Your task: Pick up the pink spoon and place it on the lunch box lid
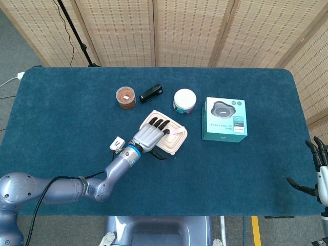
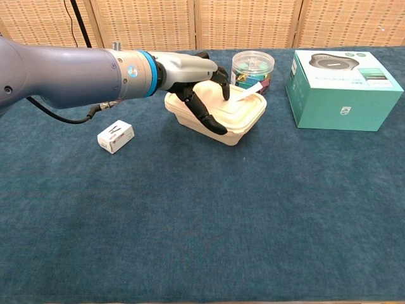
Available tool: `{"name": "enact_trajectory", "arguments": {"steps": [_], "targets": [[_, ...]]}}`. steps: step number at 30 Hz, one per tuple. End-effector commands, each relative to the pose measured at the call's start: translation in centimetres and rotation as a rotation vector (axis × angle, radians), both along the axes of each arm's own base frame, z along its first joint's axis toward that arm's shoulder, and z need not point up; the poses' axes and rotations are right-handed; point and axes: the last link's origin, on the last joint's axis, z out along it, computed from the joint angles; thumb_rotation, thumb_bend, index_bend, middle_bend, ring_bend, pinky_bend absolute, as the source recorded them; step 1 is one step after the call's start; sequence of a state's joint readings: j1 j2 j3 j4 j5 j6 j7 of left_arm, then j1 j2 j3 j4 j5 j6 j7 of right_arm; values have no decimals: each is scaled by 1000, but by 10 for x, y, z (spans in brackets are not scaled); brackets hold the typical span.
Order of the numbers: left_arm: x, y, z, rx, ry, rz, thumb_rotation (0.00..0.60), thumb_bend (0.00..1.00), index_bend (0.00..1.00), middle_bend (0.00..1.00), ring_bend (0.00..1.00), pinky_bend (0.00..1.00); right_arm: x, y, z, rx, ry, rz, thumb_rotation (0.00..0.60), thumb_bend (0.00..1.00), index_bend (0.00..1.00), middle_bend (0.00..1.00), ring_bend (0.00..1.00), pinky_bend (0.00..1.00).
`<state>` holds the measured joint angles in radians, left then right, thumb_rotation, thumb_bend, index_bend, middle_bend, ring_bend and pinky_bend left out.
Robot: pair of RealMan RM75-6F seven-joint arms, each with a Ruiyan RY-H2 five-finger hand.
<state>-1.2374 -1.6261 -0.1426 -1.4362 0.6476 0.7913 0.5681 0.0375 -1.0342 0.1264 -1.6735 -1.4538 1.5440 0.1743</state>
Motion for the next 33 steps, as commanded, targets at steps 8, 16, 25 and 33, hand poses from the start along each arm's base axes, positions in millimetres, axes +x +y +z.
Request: {"name": "enact_trajectory", "arguments": {"steps": [8,16,25,33], "targets": [[3,-5,-4,-20,4,-12,288,0,249,0,0,0,0,0,0,1,-4,0,600,0,86,0,0,0],[0,0,-5,-3,12,-1,286,0,249,0,0,0,0,1,2,-3,-5,-1,600,0,86,0,0,0],[-2,8,-2,15,6,16,287,0,249,0,0,0,0,0,1,3,-5,0,600,0,86,0,0,0],[-3,10,-3,11,9,19,286,0,249,0,0,0,1,1,0,4,-4,0,600,0,86,0,0,0]]}}
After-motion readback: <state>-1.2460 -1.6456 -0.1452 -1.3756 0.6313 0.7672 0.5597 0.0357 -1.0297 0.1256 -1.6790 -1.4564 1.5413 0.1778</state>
